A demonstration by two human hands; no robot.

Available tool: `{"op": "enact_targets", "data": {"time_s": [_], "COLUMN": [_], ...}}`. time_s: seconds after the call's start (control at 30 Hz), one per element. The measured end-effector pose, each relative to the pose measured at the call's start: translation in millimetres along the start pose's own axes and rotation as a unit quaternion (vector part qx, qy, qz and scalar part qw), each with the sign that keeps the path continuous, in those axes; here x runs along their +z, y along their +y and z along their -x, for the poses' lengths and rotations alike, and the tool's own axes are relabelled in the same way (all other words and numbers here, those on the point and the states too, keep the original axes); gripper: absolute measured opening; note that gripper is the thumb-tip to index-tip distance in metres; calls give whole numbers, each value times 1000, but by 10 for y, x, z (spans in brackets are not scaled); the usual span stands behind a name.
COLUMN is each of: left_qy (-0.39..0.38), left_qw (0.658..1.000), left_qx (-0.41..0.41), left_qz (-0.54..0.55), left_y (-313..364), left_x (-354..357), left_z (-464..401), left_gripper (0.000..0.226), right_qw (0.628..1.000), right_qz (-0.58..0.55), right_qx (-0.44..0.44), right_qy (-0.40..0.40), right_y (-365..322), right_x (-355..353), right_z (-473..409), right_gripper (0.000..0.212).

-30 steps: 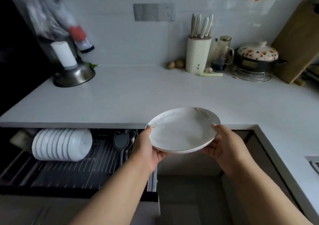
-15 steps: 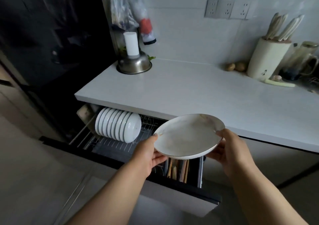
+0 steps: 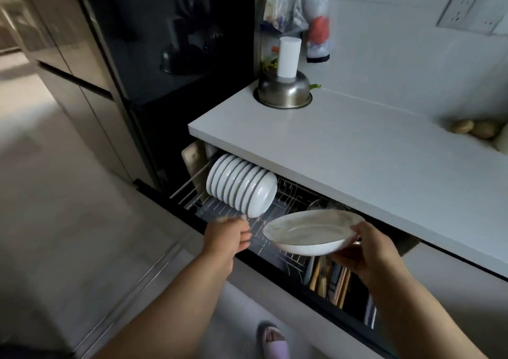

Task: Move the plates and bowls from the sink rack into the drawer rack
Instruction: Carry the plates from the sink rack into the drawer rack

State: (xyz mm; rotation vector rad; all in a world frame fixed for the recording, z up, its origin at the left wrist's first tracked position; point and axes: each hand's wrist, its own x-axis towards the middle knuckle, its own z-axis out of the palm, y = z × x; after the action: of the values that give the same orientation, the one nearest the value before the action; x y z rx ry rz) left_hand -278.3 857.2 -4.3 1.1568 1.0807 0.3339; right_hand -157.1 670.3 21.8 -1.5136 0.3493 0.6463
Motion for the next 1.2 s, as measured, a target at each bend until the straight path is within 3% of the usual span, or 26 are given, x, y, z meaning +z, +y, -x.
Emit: {"op": "enact_targets", "data": {"time_s": [0.17,0.3,0.37,0.43,0.57,0.8,1.2], "left_qy": [28,17,5,2,-36,-54,-73], "left_qw": [993,957,934,893,791,708,716], "left_qx": [51,128,149,170,180,208,184], "left_qz": [-102,-261,-323,-416,-584,-673,-670], "left_y": [29,62,22,-59,-277,-514,-590], "left_x": [-271,-305,-260,-201,-117,-129,-160], "left_z": [-403,-774,-972,-1194,-1556,-1849,-1974], "left_gripper": [20,27,44,61,71,92,79], "right_qw": [998,991,985,977,962,944,916], "right_qz": [68,131,172,215,272,330,397], "right_qx": [13,13,12,9,12,5,-52], "right_qy": [-4,-7,-11,-9,-17,4,19], "right_y": [169,264,300,343,439,516,614], "right_x": [381,643,746,845,1054,1377,1697], "right_z": [-496,-935,-1177,-1433,-1898,-2437,-3063], "right_gripper": [23,14,16,19,33,49,46]}}
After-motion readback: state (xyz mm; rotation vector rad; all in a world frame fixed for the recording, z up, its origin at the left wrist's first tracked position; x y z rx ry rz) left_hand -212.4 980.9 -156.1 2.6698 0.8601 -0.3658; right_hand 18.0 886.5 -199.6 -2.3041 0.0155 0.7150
